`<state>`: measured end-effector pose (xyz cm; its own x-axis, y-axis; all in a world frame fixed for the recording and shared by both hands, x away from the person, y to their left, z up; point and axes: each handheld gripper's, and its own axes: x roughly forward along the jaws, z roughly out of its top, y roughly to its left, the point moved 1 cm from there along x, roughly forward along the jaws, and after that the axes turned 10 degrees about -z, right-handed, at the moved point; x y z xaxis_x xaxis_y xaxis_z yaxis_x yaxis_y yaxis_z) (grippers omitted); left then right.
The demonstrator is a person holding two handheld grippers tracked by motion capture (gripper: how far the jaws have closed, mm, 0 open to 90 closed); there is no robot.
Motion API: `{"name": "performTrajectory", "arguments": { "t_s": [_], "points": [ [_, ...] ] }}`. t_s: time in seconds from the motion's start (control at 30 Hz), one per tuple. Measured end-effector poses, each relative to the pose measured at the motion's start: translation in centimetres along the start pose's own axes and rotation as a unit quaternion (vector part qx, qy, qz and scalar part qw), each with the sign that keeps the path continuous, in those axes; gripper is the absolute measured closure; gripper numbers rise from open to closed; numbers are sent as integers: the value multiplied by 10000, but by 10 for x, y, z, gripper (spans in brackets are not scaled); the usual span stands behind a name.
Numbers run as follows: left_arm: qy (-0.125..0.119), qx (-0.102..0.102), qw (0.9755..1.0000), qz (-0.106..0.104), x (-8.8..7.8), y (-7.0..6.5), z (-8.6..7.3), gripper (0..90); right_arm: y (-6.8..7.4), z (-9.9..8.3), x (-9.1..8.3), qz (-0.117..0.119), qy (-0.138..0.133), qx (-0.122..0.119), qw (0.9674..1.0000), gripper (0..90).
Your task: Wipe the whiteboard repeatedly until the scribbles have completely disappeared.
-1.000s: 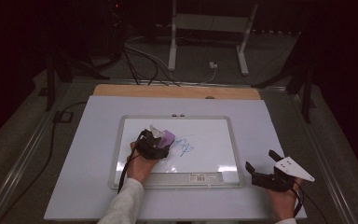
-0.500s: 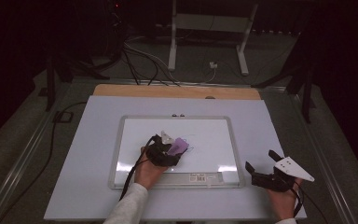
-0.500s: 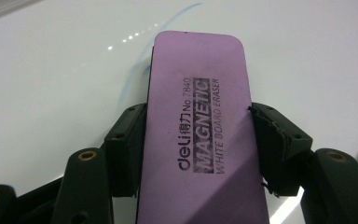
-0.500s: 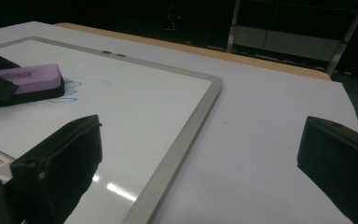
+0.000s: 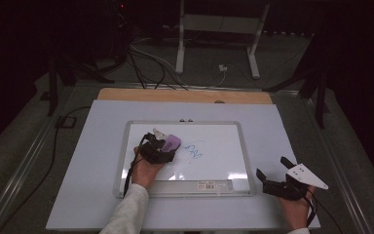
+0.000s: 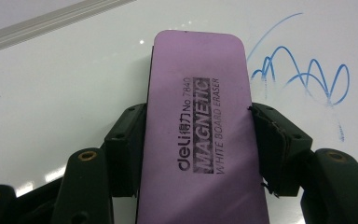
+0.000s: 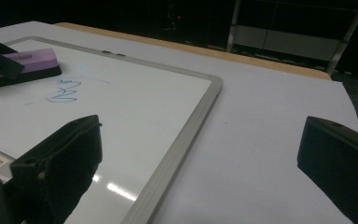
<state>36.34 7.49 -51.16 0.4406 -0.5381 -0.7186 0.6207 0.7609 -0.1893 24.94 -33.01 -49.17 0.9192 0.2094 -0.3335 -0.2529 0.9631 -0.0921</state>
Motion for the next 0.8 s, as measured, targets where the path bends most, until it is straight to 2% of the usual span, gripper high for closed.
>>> {"name": "performTrajectory", "arguments": {
  "t_s": [0.17,0.33,0.4,0.43,0.5,0.6,0.8],
  "points": [
    [65,278,9991,-311,5,-24,-1,417,0,0,0,1,3,-2,10000,3],
    [153,629,9953,-723,13,-55,-1,416,1,0,0,1,-3,-13,10000,3],
    [178,759,9941,-759,15,-63,0,417,1,0,0,1,-1,-13,10000,3],
    [194,788,9940,-737,16,-64,0,417,1,0,0,2,-3,-14,10000,3],
    [192,722,9942,-776,16,-61,1,417,0,0,0,0,-11,-12,10000,3],
    [168,654,9957,-628,15,-55,2,417,-1,0,-1,-8,-15,0,10000,3],
    [86,300,9993,-209,9,-24,4,417,-1,0,-2,-21,-21,27,10000,3]
  ]
}}
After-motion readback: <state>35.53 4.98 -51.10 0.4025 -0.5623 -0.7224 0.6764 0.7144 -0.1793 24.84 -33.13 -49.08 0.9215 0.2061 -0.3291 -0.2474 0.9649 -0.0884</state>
